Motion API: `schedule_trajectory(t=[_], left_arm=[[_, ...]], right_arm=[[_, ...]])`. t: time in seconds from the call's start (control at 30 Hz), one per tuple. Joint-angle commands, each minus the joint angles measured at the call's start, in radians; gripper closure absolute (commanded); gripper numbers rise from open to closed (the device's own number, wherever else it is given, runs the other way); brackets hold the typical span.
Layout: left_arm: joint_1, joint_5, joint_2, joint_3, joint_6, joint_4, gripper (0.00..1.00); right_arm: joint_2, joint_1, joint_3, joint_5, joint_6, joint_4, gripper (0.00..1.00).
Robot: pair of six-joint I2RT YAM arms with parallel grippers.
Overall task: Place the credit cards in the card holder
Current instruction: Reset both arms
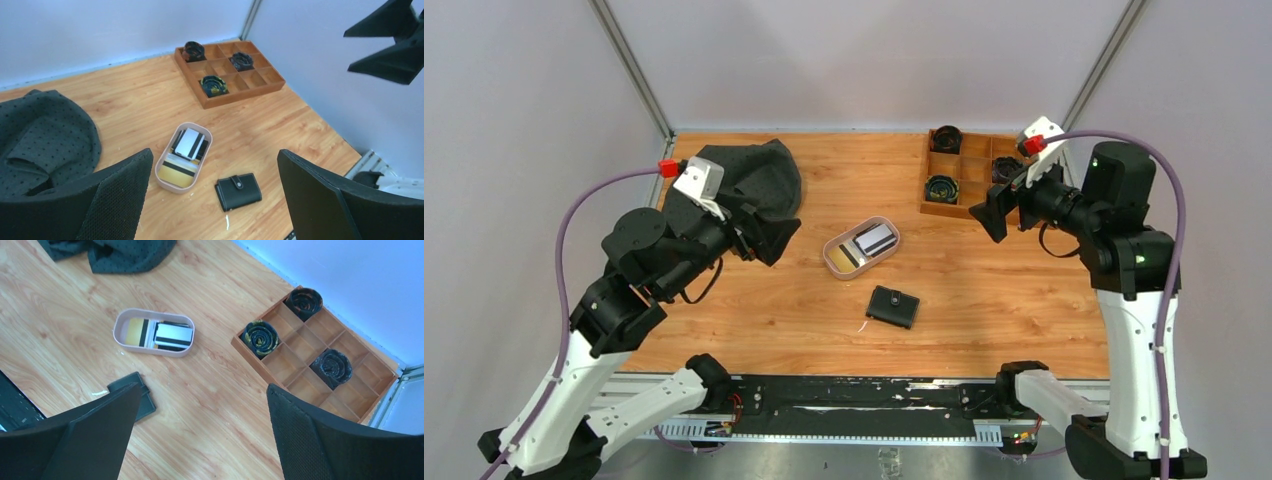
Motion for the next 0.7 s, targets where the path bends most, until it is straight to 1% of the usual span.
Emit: schedule_trajectory(t=[0.0,0.17,0.37,0.67], left_arm=[[0.007,0.071,-0.013,0.054,-0.003,-0.125,0.0],[0.007,0.075,-0.033,0.11,-0.011,-0.176,0.0],[0.007,0.086,-0.041,0.144,-0.021,-0.199,0.0],[0.007,0.118,-0.073,0.125,-0.059,-0.198,0.0]], right_arm=[[-0.012,-0.017,0.108,0.02,0.099,-0.09,0.0],[-0.005,-0.019,0.201,0.038,0.114,-0.136,0.0],[0.001,-0.036,0.217,0.004,0.125,-0.148,0.0],[0.018,-0.055,0.234,-0.016,0.13,-0.149,0.0]])
